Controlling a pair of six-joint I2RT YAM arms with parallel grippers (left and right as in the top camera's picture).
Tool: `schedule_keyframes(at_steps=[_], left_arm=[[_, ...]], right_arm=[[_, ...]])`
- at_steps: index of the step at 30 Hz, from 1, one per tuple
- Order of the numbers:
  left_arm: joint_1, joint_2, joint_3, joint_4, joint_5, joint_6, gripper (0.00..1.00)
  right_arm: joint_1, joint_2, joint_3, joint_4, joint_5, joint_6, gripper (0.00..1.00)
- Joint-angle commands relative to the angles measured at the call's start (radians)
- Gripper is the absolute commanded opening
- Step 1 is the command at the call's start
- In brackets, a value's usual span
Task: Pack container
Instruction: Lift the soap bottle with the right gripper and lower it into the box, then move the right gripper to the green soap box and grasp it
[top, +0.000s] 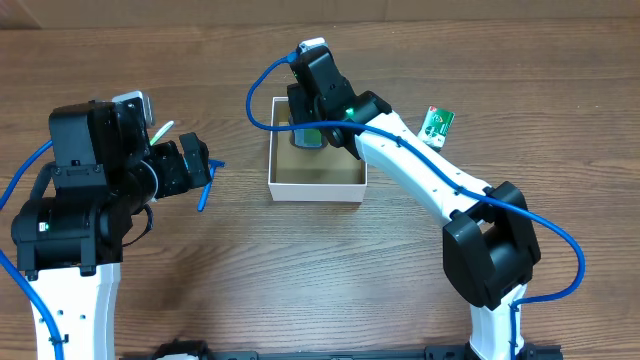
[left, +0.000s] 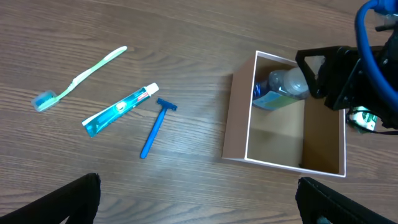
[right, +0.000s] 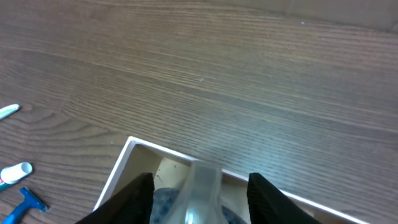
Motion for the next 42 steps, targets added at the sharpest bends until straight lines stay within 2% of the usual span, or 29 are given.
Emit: schedule_keyframes(at_steps=[1, 7, 9, 18, 23, 26, 31, 34, 42], left_arm=[[0.004, 0.005, 0.024, 0.005, -0.007, 0.016, 1.0], [0.004, 0.005, 0.024, 0.005, -0.007, 0.016, 1.0], [0.004, 0.005, 0.024, 0.005, -0.008, 0.016, 1.0], [0.004, 0.005, 0.024, 0.005, -0.008, 0.016, 1.0], [0.004, 0.005, 0.024, 0.005, -0.011, 0.016, 1.0], [0.004, 0.005, 0.024, 0.005, -0.011, 0.016, 1.0], [0.004, 0.005, 0.024, 0.005, -0.011, 0.016, 1.0], [0.004, 0.005, 0.024, 0.005, -0.011, 0.016, 1.0], [0.004, 0.005, 0.024, 0.012, -0.011, 0.016, 1.0]], right_arm=[[0.0, -0.012, 0.025, 0.002, 0.014, 0.003, 0.63], [0.007, -0.055, 0.026, -0.049, -0.012, 0.004, 0.87], [0.006, -0.098, 0.026, -0.082, -0.001, 0.03, 1.0], [-0.053, -0.327, 0.028, -0.134, 0.126, 0.113, 1.0], [-0.224, -0.406, 0.028, -0.242, 0.111, 0.327, 1.0], [-0.371, -0.388, 0.027, -0.343, -0.035, 0.41, 1.0], [-0.55, -0.297, 0.027, -0.433, -0.179, 0.42, 1.0], [-0.593, -0.238, 0.027, -0.464, -0.178, 0.416, 1.0], [-0.597, -0.159, 0.028, -0.435, -0.159, 0.389, 1.0]])
